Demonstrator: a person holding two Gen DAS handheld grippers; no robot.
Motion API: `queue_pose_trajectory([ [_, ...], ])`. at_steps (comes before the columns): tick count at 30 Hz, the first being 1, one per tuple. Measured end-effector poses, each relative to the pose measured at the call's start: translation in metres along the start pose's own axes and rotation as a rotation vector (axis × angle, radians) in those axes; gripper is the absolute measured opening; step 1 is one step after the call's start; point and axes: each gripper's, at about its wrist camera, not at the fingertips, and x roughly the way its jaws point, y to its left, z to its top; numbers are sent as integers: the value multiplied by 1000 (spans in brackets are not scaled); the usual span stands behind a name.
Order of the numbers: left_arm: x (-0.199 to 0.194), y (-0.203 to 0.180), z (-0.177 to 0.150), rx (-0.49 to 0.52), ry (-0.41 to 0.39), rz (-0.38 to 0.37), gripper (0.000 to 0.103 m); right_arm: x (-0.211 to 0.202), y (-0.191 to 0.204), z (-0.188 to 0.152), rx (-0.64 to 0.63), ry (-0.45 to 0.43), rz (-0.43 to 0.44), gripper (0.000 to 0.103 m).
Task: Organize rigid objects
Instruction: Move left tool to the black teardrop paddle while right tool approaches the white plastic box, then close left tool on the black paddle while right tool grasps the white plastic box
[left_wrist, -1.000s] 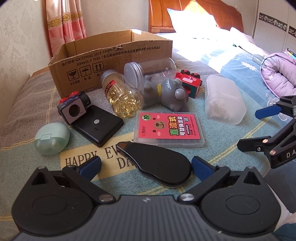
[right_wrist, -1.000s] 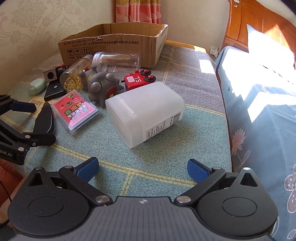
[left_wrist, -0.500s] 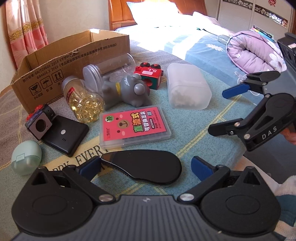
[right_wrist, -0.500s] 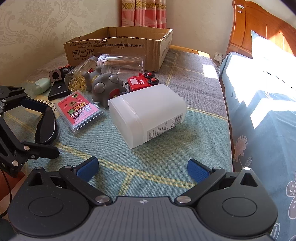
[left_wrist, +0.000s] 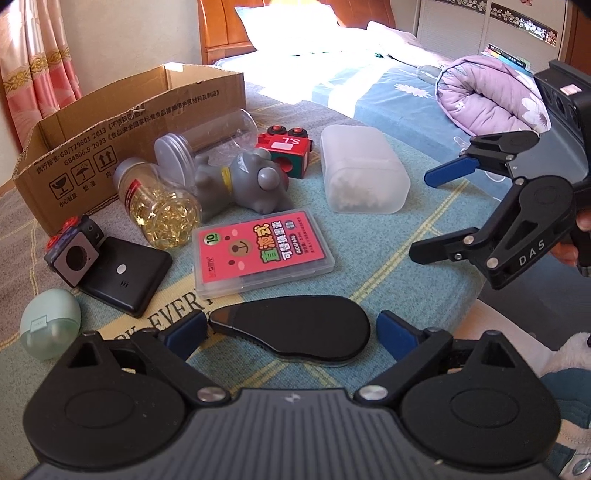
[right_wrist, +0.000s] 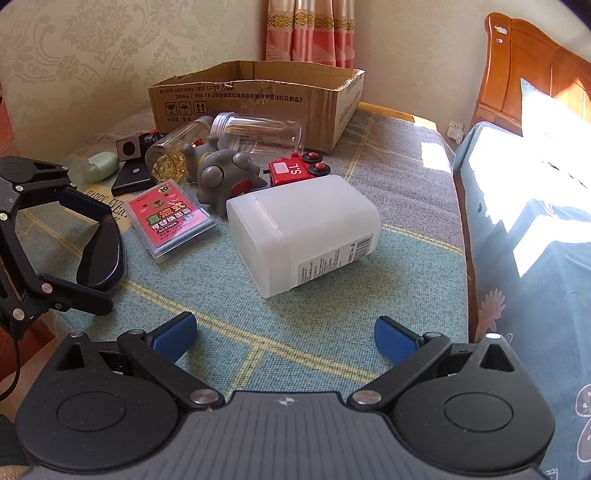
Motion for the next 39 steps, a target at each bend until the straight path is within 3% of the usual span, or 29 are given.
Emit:
queue_pose_trajectory([
  [7,-7,3,-7,-62,-16,51,90,2,-5,-2,-45,-44,45,103],
  [18,-10,5,-13,-91,-31,74,90,19,-34,20,-123,-9,117,103],
  [30,-12,2,-15,-97,-44,83,90,55,-36,66,-286,80,242,103],
  [39,-13,3,-16,-97,-55,81,90,46,6,58,-246,229,179,103],
])
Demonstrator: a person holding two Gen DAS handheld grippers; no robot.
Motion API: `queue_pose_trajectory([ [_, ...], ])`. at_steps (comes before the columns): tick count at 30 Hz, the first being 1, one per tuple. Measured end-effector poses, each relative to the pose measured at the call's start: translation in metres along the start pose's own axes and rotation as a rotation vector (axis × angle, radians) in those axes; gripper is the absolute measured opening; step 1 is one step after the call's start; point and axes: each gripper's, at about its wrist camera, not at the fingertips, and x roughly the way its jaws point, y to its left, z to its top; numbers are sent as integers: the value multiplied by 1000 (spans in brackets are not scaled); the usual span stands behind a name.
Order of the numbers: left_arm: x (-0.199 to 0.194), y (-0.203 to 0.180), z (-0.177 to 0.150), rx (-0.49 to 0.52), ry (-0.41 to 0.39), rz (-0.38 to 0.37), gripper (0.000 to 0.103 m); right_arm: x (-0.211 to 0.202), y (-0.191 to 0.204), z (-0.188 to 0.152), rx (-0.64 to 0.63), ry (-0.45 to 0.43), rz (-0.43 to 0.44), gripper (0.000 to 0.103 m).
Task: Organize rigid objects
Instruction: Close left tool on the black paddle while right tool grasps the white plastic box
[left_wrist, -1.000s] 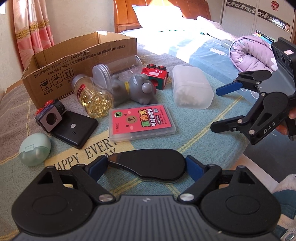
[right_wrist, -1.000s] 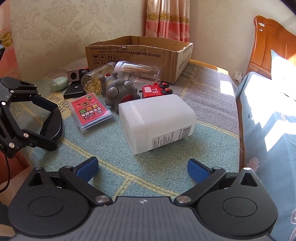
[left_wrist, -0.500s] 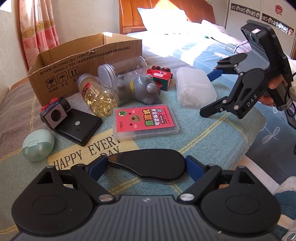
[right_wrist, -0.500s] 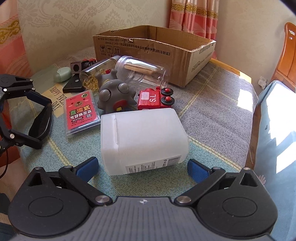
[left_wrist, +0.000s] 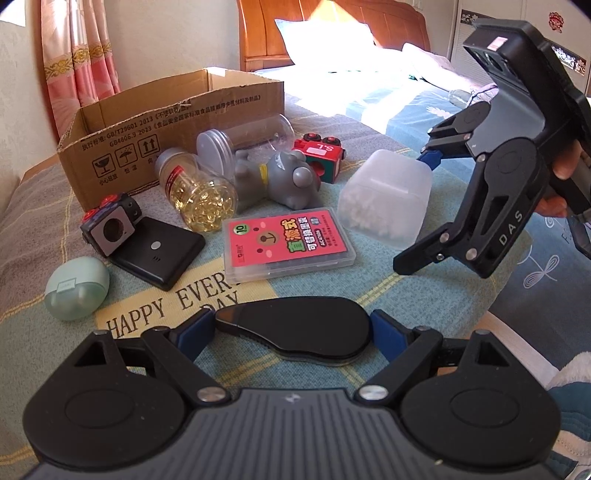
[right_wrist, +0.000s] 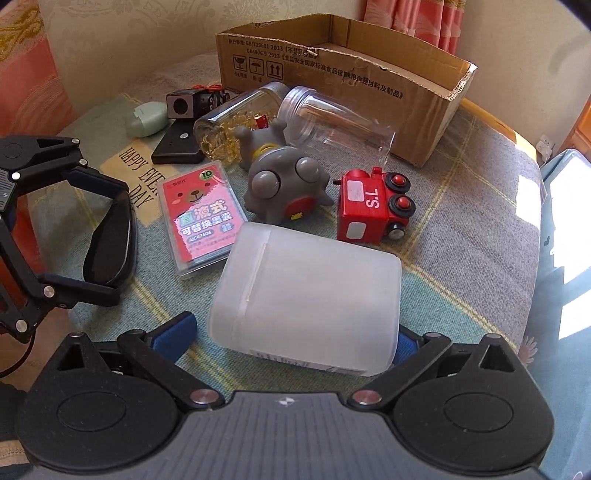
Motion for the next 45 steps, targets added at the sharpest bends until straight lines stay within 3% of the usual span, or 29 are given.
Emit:
queue_pose_trajectory([
  [8,0,1,1,13,11,-9,90,3,9,1,52,3,-27,103],
  [19,5,3,7,41,45,-31,91,10,7,16,136,86,-72,103],
  [28,10,0,15,6,115,1,91,12,7,25,191,147,-128,103],
  [37,9,0,16,-17,117,14,90,9,7,32,215,146,-150,103],
  [41,8,-1,15,-26,119,22,89,9,7,32,236,143,-137,87],
  [45,7,0,15,-33,122,21,89,7,10,31,237,139,-132,86],
])
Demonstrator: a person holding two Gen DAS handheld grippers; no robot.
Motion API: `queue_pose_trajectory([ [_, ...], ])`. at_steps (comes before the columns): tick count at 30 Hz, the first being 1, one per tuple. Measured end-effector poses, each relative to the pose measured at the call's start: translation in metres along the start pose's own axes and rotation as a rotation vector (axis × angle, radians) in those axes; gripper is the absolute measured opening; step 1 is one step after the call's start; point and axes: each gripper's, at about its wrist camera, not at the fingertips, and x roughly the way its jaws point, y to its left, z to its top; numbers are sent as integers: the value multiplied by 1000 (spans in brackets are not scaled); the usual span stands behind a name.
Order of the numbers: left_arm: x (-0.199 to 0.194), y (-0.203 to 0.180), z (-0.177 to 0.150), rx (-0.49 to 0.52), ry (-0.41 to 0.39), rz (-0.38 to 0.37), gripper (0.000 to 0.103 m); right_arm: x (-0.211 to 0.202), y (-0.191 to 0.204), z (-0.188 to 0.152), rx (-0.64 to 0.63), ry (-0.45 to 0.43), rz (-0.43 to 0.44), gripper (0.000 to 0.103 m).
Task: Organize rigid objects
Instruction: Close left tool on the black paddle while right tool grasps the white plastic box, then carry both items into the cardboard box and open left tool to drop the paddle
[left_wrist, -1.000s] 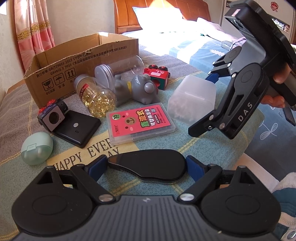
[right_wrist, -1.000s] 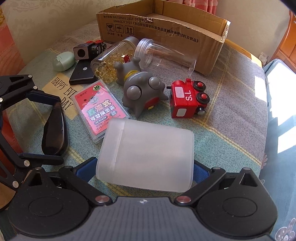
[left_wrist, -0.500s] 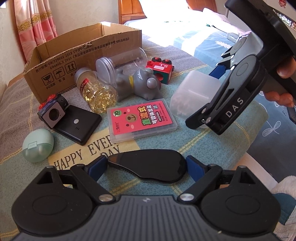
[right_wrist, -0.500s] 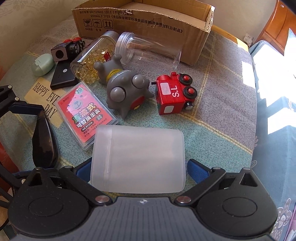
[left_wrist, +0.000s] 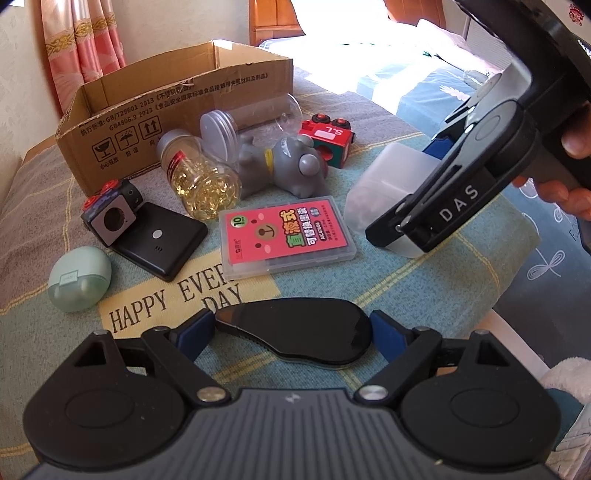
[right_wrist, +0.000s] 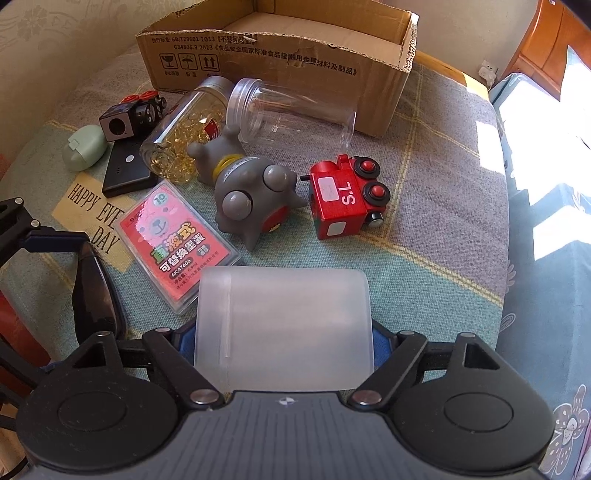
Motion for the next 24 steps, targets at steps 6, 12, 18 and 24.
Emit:
queue_pose_trajectory([
  [6,-6,2,-1,-13,2,9,89,-8,1,-3,-16,-17,10,86],
  [12,-23,7,8,-27,-32,37,89,-26,-2,1,-36,-62,19,86],
  [18,-39,22,37,-50,-96,100,89,-52,-10,18,-48,-140,24,86],
  [24,-46,51,83,-111,-162,161,89,-68,-23,48,-42,-221,29,86],
])
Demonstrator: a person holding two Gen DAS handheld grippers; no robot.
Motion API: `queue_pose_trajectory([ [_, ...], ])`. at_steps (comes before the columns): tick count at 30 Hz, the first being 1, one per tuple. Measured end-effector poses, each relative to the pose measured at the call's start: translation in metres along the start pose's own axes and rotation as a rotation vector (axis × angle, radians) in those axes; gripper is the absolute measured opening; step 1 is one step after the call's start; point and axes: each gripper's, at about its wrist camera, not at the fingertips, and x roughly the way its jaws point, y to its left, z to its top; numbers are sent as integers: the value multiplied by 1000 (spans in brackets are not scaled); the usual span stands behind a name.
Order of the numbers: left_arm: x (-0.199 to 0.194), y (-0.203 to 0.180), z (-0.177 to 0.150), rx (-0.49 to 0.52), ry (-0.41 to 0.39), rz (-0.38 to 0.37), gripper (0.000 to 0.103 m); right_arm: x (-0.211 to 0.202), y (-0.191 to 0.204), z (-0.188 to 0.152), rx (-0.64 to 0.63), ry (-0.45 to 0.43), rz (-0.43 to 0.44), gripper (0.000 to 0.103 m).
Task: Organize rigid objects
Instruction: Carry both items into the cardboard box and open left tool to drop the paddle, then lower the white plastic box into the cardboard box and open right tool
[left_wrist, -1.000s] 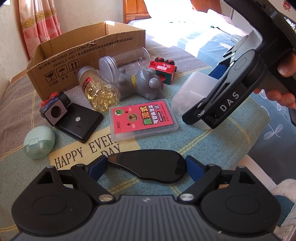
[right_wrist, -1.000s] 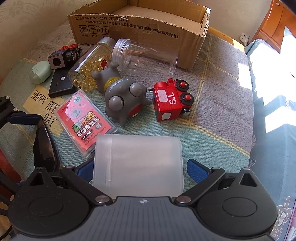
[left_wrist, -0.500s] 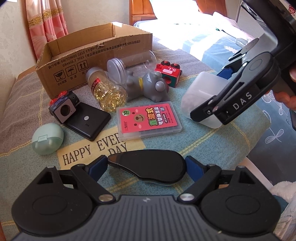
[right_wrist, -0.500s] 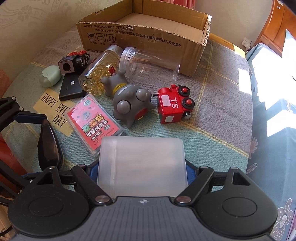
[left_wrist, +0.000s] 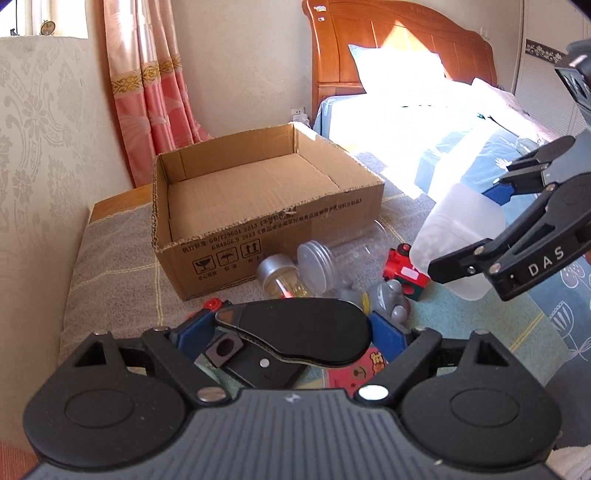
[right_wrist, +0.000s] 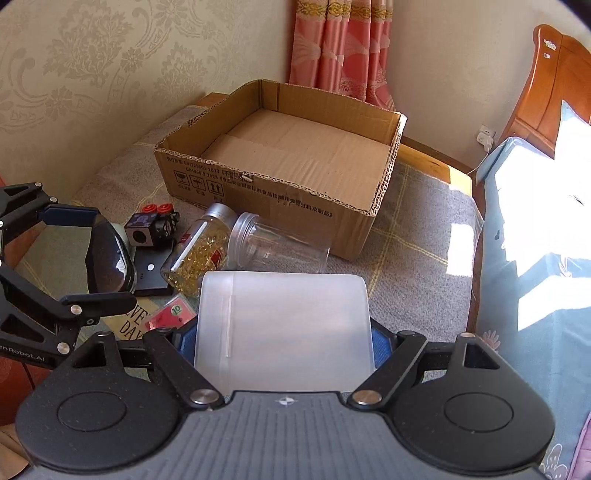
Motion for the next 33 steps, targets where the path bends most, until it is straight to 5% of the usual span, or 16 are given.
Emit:
queue_pose_trajectory([
  [10,40,32,82,-47,-77,76,89,8,-31,58,39,-82,7,86],
  [21,122,69,97,-101,13,119,90,41,-45,94,42,-76,9,86],
  [26,112,77,93,-155,-70,131,96,52,-46,101,39,-71,21,86],
  [33,60,70,79,-171,-127,243,100,79,-51,129,46,-53,12,86],
])
